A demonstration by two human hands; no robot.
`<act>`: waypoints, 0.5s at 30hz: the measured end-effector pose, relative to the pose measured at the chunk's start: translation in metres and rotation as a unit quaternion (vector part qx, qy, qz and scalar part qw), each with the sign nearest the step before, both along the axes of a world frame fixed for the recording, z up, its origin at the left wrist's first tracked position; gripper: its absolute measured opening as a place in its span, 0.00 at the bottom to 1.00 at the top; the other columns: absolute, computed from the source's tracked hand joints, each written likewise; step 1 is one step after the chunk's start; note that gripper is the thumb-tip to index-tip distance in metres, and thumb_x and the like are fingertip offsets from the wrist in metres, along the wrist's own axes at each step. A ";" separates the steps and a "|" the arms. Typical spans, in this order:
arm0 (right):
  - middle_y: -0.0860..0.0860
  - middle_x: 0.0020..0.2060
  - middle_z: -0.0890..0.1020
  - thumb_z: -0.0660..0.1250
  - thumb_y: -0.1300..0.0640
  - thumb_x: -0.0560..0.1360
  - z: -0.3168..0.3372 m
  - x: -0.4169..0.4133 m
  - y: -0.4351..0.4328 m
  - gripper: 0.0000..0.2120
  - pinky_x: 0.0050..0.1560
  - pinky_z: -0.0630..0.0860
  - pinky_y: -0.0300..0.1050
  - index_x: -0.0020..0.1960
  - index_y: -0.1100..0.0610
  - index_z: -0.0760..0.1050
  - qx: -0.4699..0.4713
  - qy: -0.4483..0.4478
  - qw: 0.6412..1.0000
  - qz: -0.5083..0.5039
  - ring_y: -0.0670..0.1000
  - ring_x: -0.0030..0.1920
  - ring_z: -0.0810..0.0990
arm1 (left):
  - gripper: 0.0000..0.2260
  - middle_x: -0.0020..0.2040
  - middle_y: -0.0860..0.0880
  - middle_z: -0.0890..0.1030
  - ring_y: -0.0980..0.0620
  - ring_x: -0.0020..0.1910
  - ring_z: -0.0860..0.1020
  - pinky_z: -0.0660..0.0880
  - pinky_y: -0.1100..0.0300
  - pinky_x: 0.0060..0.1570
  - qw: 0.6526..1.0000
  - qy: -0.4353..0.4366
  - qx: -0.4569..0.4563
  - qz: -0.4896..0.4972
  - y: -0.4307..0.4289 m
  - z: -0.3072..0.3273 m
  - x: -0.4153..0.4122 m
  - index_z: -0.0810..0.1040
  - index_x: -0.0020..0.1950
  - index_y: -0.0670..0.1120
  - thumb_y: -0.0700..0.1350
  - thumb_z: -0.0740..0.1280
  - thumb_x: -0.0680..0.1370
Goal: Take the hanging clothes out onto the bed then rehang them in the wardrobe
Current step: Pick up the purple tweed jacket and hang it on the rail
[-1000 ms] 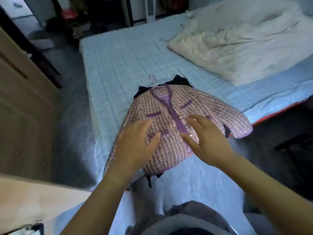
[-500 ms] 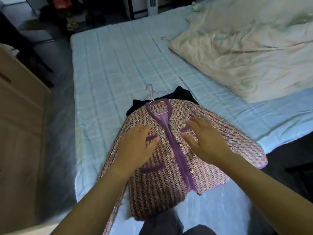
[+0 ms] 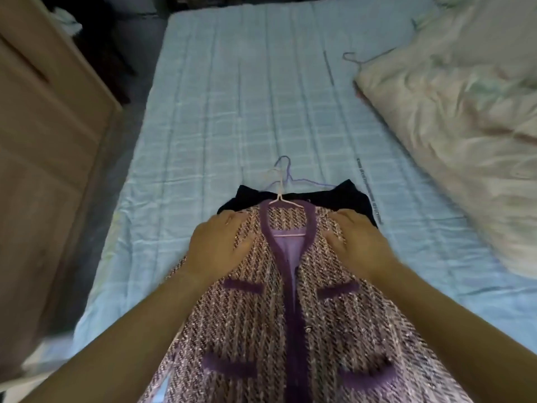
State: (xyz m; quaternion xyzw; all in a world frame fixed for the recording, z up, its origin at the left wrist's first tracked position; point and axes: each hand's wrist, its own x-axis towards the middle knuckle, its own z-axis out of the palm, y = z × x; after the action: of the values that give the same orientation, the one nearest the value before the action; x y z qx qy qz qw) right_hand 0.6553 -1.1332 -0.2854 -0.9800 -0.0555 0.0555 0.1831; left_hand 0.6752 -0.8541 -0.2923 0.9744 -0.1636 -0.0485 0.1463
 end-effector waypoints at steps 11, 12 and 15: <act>0.59 0.63 0.71 0.59 0.50 0.78 -0.157 0.127 -0.032 0.22 0.59 0.71 0.55 0.68 0.60 0.67 -0.002 0.106 0.994 0.025 0.61 0.62 0.70 | 0.31 0.61 0.44 0.75 0.42 0.58 0.74 0.74 0.48 0.50 0.986 0.078 0.099 0.111 -0.010 -0.136 0.083 0.72 0.66 0.50 0.63 0.46 0.72; 0.60 0.62 0.72 0.60 0.50 0.78 -0.167 0.129 -0.033 0.21 0.57 0.72 0.55 0.67 0.60 0.69 0.005 0.110 0.993 0.037 0.61 0.59 0.71 | 0.31 0.62 0.44 0.74 0.42 0.59 0.74 0.73 0.48 0.51 0.983 0.088 0.112 0.116 -0.008 -0.145 0.087 0.71 0.67 0.51 0.64 0.45 0.72; 0.61 0.56 0.75 0.63 0.54 0.76 -0.187 0.135 -0.035 0.17 0.53 0.74 0.55 0.63 0.60 0.72 0.031 0.077 0.995 0.060 0.63 0.53 0.74 | 0.33 0.63 0.42 0.73 0.41 0.58 0.73 0.72 0.48 0.51 0.979 0.110 0.114 0.132 -0.008 -0.164 0.095 0.68 0.70 0.49 0.64 0.44 0.72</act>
State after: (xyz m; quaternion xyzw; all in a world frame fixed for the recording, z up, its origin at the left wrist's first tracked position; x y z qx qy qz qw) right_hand 0.7904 -1.1679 -0.4722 -0.9615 -0.1014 0.1401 0.2134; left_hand 0.7697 -0.8624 -0.4559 0.9864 -0.0102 -0.1538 0.0568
